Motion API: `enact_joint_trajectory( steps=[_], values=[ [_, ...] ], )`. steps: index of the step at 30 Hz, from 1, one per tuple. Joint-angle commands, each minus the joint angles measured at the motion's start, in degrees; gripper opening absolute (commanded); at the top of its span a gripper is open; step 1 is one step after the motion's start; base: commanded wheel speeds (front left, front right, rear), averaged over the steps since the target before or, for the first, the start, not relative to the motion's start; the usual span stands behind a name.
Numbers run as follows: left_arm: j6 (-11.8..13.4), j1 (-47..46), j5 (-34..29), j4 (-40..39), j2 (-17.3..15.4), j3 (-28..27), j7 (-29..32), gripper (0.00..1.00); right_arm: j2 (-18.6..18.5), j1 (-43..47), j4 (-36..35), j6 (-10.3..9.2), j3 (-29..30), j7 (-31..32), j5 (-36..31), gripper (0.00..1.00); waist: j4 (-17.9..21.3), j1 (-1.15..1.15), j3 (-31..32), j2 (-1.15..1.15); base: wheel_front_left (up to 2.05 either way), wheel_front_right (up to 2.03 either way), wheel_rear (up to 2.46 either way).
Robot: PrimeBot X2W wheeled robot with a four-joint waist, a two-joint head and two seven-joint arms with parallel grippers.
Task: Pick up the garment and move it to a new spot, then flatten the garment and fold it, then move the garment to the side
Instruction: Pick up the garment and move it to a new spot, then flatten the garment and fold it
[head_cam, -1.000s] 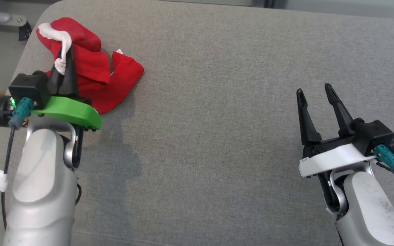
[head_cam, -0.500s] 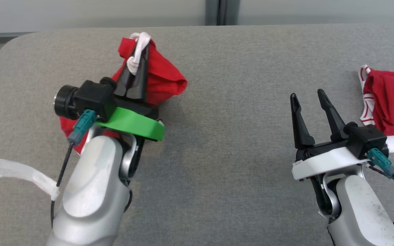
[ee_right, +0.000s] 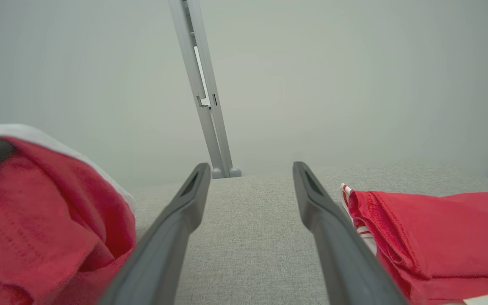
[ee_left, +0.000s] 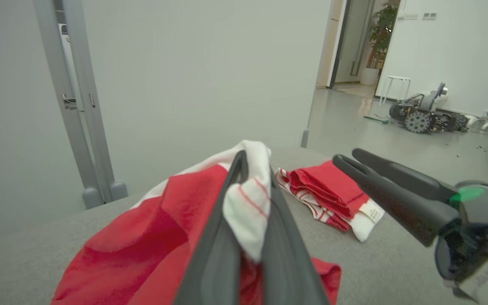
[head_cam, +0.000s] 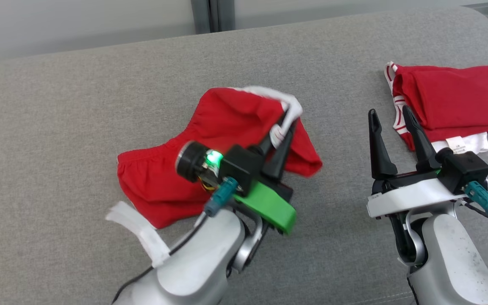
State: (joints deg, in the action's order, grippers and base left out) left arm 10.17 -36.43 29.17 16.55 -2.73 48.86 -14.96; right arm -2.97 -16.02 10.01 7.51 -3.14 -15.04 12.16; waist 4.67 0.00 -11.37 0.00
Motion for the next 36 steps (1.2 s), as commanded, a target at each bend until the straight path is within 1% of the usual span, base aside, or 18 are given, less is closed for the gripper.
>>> enact_joint_trajectory(
  steps=[1, 2, 5, 7, 10, 12, 14, 16, 19, 21, 22, 25, 29, 32, 36],
  values=[
    [-0.26, 0.48, 0.64, 1.91, -0.34, 2.69, 0.01, 0.71, 0.04, -0.50, -0.16, -0.04, 0.09, -0.17, 0.29, 1.00, 0.78, 0.00, -0.54, 0.00, 0.00, 0.00, 0.00],
    [-0.26, 0.64, 1.00, 3.06, -0.38, 4.33, 0.19, 1.00, 0.04, -0.52, -0.17, -0.04, 0.09, -0.17, 0.40, 1.00, 0.83, 0.00, -0.58, 0.00, 0.00, 0.00, 0.00],
    [-0.70, 1.24, 2.22, 6.71, -0.31, 9.08, 1.07, 1.00, 0.04, -0.46, -0.21, -0.04, 0.30, -0.18, 0.68, 1.00, 0.73, 0.00, -0.55, 0.00, 0.00, 0.00, 0.00],
    [-1.04, 1.31, 3.16, 8.39, -0.32, 11.03, 1.00, 1.00, 0.04, -0.18, -0.07, -0.04, 0.45, -0.18, 0.77, 1.00, 0.30, 0.00, -0.31, 0.00, 0.00, 0.00, 0.00],
    [-1.27, 1.05, 4.54, 9.48, -0.33, 12.05, 0.63, 1.00, 0.03, 0.40, 0.24, -0.04, 0.36, -0.18, 0.70, 1.00, -0.66, 0.00, 0.34, 0.00, 0.00, 0.00, 0.00],
    [-0.57, 0.28, 5.21, 9.51, -0.32, 11.01, 0.12, 1.00, 0.03, 0.67, 0.42, -0.04, 0.20, -0.18, 0.53, 1.00, -1.42, 0.00, 0.96, 0.00, 0.00, 0.00, 0.00],
    [0.08, -0.37, 5.31, 9.12, -0.33, 8.79, -0.13, 1.00, 0.04, 0.81, 0.47, -0.04, -0.03, -0.18, 0.32, 1.00, -2.29, 0.00, 1.56, 0.00, 0.00, 0.00, 0.00],
    [0.98, -1.19, 3.50, 7.17, -0.87, 5.19, -0.32, 1.00, 0.02, 1.08, 0.54, -0.04, -0.04, -0.18, 0.05, 1.00, -3.24, 0.00, 2.13, 0.00, 0.00, 0.00, 0.00],
    [1.99, 1.27, 0.95, 2.02, -3.11, -2.23, -0.19, 1.00, 0.02, 1.51, 0.80, -0.04, -0.18, -0.18, -0.36, 1.00, -4.74, 0.00, 2.96, 0.00, 0.00, 0.00, 0.00],
    [1.76, 3.64, -0.87, -1.39, -4.98, -7.34, -0.21, 1.00, 0.02, 1.84, 1.13, -0.04, -0.43, -0.18, -0.54, 1.00, -5.73, 0.00, 3.48, 0.00, 0.00, 0.00, 0.00],
    [1.66, 4.27, -1.35, -2.24, -5.50, -8.69, -0.21, 1.00, 0.02, 1.89, 1.24, -0.04, -0.52, -0.18, -0.54, 1.00, -6.00, 0.00, 3.61, 0.00, 0.00, 0.00, 0.00],
    [0.69, 8.50, -4.16, -5.71, -7.83, -14.38, -0.21, 1.00, 0.03, 2.28, 1.85, -0.04, -1.03, -0.18, -0.70, 1.00, -7.12, 0.00, 4.25, 0.00, 0.00, 0.00, 0.00],
    [-1.09, 14.76, -7.22, -7.80, -9.68, -19.96, -0.20, 1.00, 0.02, 2.97, 2.93, -0.04, -1.30, -0.18, -0.72, 1.00, -8.33, 0.00, 4.70, 0.00, 0.00, 0.00, 0.00],
    [-2.75, 19.38, -8.57, -8.86, -8.96, -23.43, -0.16, 1.00, 0.01, 3.07, 3.75, -0.04, -1.75, -0.18, -0.75, 1.00, -8.86, 0.00, 4.67, 0.00, 0.00, 0.00, 0.00],
    [-5.18, 24.63, -10.74, -9.37, -6.56, -27.22, -0.16, 1.00, -0.15, 3.47, 4.64, -0.04, -1.56, -0.18, -0.60, 1.00, -9.63, 0.00, 4.25, 0.00, 0.00, 0.00, 0.00]
  ],
)
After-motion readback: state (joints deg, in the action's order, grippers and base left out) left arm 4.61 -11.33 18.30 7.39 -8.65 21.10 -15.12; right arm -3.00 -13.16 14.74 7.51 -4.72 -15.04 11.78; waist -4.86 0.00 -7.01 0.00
